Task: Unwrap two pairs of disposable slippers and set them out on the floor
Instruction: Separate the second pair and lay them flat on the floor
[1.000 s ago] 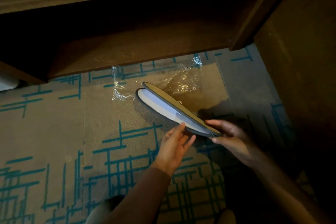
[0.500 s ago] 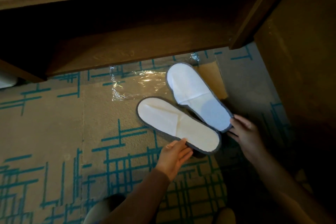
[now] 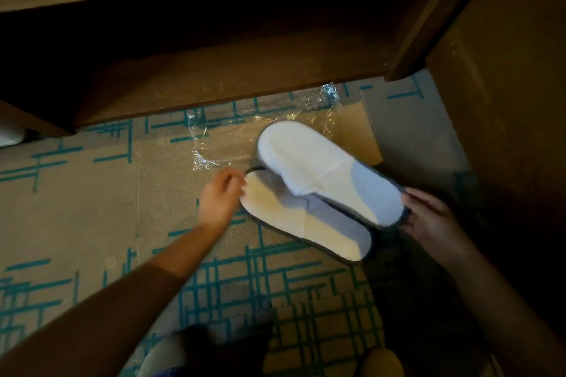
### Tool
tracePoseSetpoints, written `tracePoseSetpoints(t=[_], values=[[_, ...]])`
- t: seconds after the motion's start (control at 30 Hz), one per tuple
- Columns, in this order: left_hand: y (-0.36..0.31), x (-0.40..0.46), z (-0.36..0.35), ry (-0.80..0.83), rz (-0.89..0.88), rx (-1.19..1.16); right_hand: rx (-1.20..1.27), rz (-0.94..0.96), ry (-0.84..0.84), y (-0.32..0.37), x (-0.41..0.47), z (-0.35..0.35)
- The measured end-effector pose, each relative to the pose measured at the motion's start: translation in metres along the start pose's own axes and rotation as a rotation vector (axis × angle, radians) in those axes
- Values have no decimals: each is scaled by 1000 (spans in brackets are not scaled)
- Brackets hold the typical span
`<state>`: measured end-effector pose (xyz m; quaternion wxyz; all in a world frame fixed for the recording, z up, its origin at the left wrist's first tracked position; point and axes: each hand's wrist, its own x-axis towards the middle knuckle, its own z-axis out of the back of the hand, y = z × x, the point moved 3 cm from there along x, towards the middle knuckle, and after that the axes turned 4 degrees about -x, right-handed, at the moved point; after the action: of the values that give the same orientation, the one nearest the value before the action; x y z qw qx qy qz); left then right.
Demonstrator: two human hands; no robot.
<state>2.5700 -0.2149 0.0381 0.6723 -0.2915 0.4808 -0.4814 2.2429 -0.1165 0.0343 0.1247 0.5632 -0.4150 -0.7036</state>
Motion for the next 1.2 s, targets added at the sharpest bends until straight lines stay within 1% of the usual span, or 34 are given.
tracePoseSetpoints(t=[0.03, 0.07, 0.1, 0.2, 0.27, 0.33, 0.4, 0.5, 0.6, 0.87, 0.93, 1.07, 1.1, 1.13, 1.17, 1.2], values=[[-4, 10, 13, -28, -40, 47, -33, -30, 46, -5, -2, -3], [-6, 16, 23, -23, -89, 116, -74, -58, 80, -11, -4, -6], [-8, 19, 30, 18, -153, 200, -120, -80, 104, -18, -7, -9], [-14, 11, 32, 242, -461, 527, -203, -134, 188, -45, -23, -24], [-7, 3, 23, 418, -612, 756, -213, -185, 234, -67, -36, -33], [13, -4, 14, 593, -642, 966, -261, -245, 279, -86, -48, -39], [35, -9, 9, 698, -605, 1085, -285, -282, 314, -98, -55, -41], [50, -12, 9, 733, -601, 1166, -326, -279, 300, -103, -58, -40], [52, -10, 11, 731, -614, 1188, -425, -236, 271, -102, -58, -39], [53, -14, 5, 730, -597, 1205, -751, -18, 263, -91, -59, -38], [55, -16, 4, 719, -617, 1212, -807, 6, 216, -90, -58, -34], [61, -21, 2, 708, -621, 1216, -949, 5, 49, -79, -54, -25], [62, -21, 1, 711, -614, 1207, -1017, 38, -4, -74, -55, -25], [63, -22, 1, 714, -608, 1198, -1098, 121, -74, -68, -58, -26], [63, -22, 1, 717, -602, 1192, -1168, 253, -131, -62, -62, -28], [63, -23, 1, 719, -592, 1187, -1220, 387, -137, -59, -66, -33]])
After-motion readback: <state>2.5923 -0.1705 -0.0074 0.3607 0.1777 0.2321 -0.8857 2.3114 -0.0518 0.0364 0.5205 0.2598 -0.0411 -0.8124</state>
